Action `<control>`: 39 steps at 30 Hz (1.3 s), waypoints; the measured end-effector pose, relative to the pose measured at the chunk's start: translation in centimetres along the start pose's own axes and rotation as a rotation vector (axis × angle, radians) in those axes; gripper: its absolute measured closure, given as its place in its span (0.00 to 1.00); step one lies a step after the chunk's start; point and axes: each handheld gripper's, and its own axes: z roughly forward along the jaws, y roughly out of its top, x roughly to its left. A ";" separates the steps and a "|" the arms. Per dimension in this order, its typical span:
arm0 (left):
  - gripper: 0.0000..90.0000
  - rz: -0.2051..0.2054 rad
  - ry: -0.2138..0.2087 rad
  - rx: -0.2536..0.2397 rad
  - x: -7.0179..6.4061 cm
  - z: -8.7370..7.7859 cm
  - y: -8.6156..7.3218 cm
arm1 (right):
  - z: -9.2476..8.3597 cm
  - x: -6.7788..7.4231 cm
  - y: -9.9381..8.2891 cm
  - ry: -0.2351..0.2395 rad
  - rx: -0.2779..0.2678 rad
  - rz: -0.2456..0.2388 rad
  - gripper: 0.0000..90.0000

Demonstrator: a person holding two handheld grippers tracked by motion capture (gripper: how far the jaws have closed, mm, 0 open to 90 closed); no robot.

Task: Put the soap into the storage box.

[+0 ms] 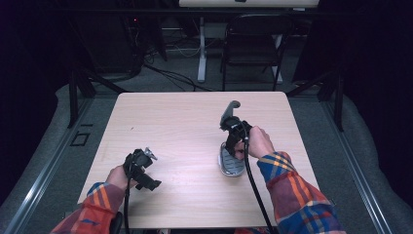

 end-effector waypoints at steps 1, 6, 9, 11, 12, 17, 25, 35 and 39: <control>0.01 0.000 0.000 0.000 0.0 0.0 0.0 | 0.0 0.0 0.1 0.000 0.013 -0.003 0.41; 0.01 0.000 0.000 0.000 0.0 0.0 0.0 | 0.3 0.1 0.2 -0.006 0.023 0.002 0.41; 0.01 0.000 0.000 0.000 0.0 0.0 0.0 | 0.6 0.3 0.3 -0.001 0.013 0.019 0.41; 0.01 0.000 0.000 0.000 0.0 0.0 0.0 | 0.6 0.3 0.4 -0.003 0.028 0.015 0.41; 0.01 0.000 -0.001 0.000 0.0 0.0 0.0 | 0.8 0.4 0.4 -0.003 0.018 0.028 0.41; 0.01 0.001 -0.001 0.000 0.0 0.0 0.0 | 1.1 0.5 0.7 -0.001 0.056 0.039 0.41; 0.00 0.008 0.001 0.005 0.0 0.0 0.0 | 1.6 0.6 0.8 0.006 0.059 0.058 0.41; 0.01 -0.001 -0.003 0.010 0.2 0.1 -0.3 | 1.5 0.7 0.8 0.036 0.042 0.059 0.40; 0.01 0.009 0.003 0.008 -0.1 0.1 -0.1 | 1.2 0.6 0.4 0.054 0.027 0.065 0.40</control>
